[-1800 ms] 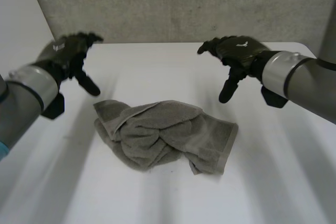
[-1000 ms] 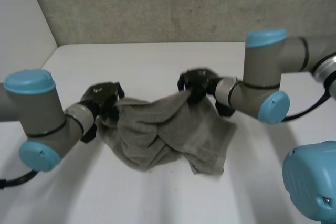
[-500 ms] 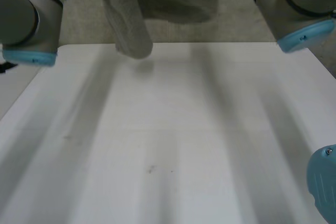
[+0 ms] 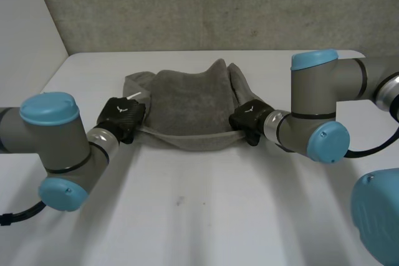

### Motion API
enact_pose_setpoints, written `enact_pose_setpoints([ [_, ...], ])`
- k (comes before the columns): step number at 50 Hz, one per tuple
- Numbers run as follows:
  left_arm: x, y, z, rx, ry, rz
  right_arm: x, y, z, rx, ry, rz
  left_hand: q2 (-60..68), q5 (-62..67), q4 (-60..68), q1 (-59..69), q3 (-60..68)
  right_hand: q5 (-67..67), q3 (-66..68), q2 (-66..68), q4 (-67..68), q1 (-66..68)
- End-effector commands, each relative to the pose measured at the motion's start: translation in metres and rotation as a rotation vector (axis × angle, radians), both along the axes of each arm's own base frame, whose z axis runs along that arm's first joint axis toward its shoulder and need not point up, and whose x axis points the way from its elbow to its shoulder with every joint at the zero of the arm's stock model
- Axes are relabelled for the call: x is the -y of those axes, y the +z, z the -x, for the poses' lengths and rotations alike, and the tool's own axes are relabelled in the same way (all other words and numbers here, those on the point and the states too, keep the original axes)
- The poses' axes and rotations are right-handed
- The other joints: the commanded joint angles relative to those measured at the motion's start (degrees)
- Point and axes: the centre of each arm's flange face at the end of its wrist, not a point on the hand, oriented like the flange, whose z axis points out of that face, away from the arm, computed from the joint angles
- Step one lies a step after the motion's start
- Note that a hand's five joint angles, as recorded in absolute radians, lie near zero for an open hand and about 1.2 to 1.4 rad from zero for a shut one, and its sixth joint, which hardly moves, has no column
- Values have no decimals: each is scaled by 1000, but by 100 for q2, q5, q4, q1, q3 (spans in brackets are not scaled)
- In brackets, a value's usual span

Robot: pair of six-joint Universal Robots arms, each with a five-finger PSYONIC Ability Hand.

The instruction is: Fold the towel.

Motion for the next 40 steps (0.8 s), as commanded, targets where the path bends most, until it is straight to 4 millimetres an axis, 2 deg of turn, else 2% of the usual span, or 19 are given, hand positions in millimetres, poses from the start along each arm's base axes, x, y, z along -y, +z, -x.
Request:
enact_pose_setpoints([
  [1,-13,41,-4,-52,5,36,9,35,13,220,-87,-40,1034,1082,1026,1117,1040,-2833,-2767,-2767,-2847,-3717],
  [5,-22,61,-7,-97,9,65,18,51,34,326,-150,-30,1034,1082,1026,1117,1040,-3492,-3427,-3427,-3506,-4377],
  [11,-27,71,-5,-122,1,78,21,50,48,389,-213,-68,1034,1082,1026,1117,1040,-3544,-3478,-3478,-3558,-4428],
  [20,-29,89,8,-158,-30,126,15,29,52,390,-249,-155,1034,1082,1026,1117,1040,-4401,-4335,-4335,-4415,-5286],
  [33,-29,88,9,-159,-34,123,12,-3,52,344,-222,-146,1034,1082,1026,1117,1040,-4401,-4336,-4336,-4415,-5286],
  [40,-28,88,8,-160,-31,123,11,-23,50,238,-168,-98,1034,1082,1026,1117,1040,-4218,-4152,-4152,-4232,-5102],
])
